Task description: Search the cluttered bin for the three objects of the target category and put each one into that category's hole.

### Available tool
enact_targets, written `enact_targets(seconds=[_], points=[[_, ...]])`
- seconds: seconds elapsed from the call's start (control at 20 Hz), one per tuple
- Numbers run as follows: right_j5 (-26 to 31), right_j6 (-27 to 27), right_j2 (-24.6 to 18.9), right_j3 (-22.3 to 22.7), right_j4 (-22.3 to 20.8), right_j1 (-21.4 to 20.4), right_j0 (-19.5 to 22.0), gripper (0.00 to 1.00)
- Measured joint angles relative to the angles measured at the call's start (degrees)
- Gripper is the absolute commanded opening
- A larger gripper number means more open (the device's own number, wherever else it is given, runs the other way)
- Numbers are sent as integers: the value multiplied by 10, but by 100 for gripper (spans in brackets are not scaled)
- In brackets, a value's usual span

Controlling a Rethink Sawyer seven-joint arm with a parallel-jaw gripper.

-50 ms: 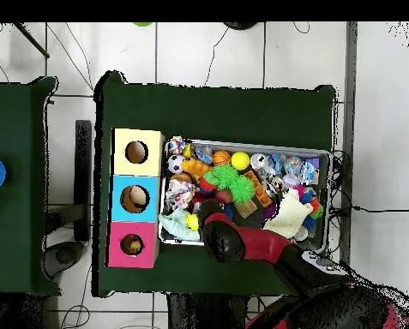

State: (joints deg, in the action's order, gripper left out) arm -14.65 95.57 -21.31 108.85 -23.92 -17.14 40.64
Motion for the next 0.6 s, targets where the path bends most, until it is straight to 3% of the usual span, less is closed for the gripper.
enact_targets(seconds=[0.25,0.3,0.45,0.6], points=[[66,0,8,-39,4,-14,-4,100],[135,0,12,-69,11,-25,-13,100],[228,0,19,-107,19,-34,-28,100],[383,0,38,-172,23,-38,-58,100]])
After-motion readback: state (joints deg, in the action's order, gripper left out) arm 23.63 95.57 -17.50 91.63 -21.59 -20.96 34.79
